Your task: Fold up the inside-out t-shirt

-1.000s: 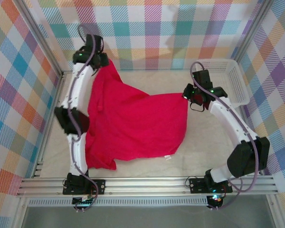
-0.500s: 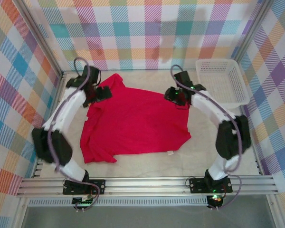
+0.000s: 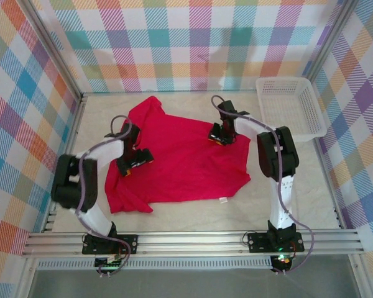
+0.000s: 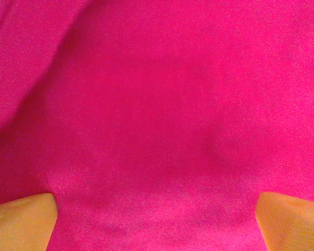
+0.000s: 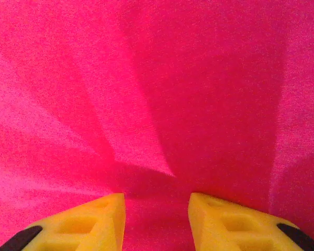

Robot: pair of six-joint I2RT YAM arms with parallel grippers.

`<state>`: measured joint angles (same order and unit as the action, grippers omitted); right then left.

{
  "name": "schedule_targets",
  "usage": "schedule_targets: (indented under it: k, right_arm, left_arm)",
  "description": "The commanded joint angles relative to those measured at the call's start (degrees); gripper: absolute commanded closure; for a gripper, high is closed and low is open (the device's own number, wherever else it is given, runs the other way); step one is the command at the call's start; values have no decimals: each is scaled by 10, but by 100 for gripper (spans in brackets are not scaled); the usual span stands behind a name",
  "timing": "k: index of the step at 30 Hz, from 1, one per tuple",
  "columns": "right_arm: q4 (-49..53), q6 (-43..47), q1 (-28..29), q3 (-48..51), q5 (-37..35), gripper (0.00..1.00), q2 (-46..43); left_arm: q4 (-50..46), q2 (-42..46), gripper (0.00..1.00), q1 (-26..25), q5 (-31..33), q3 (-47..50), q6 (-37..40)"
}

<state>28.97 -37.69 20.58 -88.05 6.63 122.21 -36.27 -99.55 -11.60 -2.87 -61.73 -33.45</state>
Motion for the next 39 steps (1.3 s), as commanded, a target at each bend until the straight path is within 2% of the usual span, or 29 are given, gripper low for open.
schedule_targets:
  k: [1,5,8,11,13,14,16,18,20,23,26,29,32,36,39]
  right_arm:
    - [4,-15,-2,111,-4,64,-45]
    - [-45,-65,25,268,-7,66,-129]
    - [-83,-118,87,352,8,66,-214]
    - [-77,-110,150,353,0,62,-269]
    - [-49,-92,155,342,-25,62,-289]
    - [-38,-81,154,340,-44,62,-297]
    - [-11,-55,153,331,-91,62,-302]
    - [6,-33,150,314,-106,62,-293]
    - [6,-21,149,290,-101,62,-271]
    - [-2,-6,145,233,-97,65,-227]
    - [-2,7,144,157,-100,66,-174]
    - [16,10,144,97,-99,66,-131]
    - [37,13,140,71,-88,66,-108]
    - [27,5,127,89,-72,65,-96]
    - [10,-6,107,98,-59,66,-75]
  left_arm:
    - [-7,-93,5,2,46,-124,7]
    - [-68,-229,6,-1,69,-341,28]
    - [-135,-343,8,-6,64,-551,49]
    - [-203,-431,9,-18,51,-762,78]
    - [-237,-454,9,-26,47,-852,97]
    - [-242,-449,9,-28,44,-863,102]
    - [-236,-407,9,-31,43,-825,106]
    - [-207,-342,10,-32,47,-728,105]
    - [-153,-264,10,-31,51,-601,102]
    - [-98,-179,10,-30,36,-460,91]
    - [-74,-131,11,-30,10,-362,75]
    - [-49,-85,18,-34,-20,-266,57]
    - [-19,-5,19,-63,14,-149,59]
    - [16,38,19,-84,14,-50,53]
    - [32,10,19,-83,26,-38,56]
